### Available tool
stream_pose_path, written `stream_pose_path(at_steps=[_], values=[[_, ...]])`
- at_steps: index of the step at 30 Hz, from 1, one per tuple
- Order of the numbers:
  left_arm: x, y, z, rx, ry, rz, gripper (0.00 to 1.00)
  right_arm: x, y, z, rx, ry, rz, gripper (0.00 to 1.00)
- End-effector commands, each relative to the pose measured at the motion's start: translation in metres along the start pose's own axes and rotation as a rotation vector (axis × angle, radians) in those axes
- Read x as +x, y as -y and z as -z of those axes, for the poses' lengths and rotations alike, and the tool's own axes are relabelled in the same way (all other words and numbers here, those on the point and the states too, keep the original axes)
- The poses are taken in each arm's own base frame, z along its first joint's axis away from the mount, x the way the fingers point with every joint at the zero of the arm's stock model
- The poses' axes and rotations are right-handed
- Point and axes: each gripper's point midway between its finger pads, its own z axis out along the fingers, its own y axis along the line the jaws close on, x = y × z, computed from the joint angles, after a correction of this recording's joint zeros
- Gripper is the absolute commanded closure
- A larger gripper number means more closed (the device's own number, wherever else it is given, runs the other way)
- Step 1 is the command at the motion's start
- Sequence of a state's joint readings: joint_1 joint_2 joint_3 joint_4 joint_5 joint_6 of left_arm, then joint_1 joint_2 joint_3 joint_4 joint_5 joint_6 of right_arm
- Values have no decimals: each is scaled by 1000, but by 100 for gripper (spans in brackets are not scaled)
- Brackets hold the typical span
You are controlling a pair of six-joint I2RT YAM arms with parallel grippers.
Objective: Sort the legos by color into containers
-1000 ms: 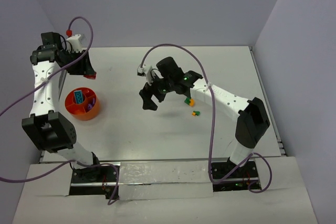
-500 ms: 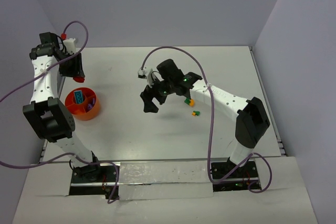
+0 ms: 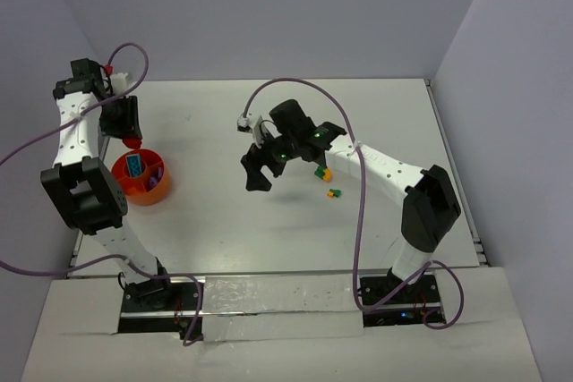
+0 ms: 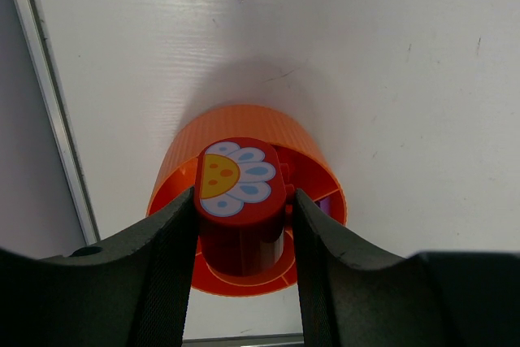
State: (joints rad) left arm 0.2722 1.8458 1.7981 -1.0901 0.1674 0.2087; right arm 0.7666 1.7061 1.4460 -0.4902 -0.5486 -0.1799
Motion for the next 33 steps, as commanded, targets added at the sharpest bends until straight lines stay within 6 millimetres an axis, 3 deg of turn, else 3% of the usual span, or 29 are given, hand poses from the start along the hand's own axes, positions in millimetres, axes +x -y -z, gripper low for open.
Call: stream_pose_path(at_steps=[1,13,33], values=[[-3,-2,6,-4,-3,25,100,-8,-1,4,-12,34,12,0],[19,4,-4,25,-70,43,100,-8,4,4,-8,31,10,0],[30,1,-21,19,-96,53,100,-6,7,4,-10,26,6,0]])
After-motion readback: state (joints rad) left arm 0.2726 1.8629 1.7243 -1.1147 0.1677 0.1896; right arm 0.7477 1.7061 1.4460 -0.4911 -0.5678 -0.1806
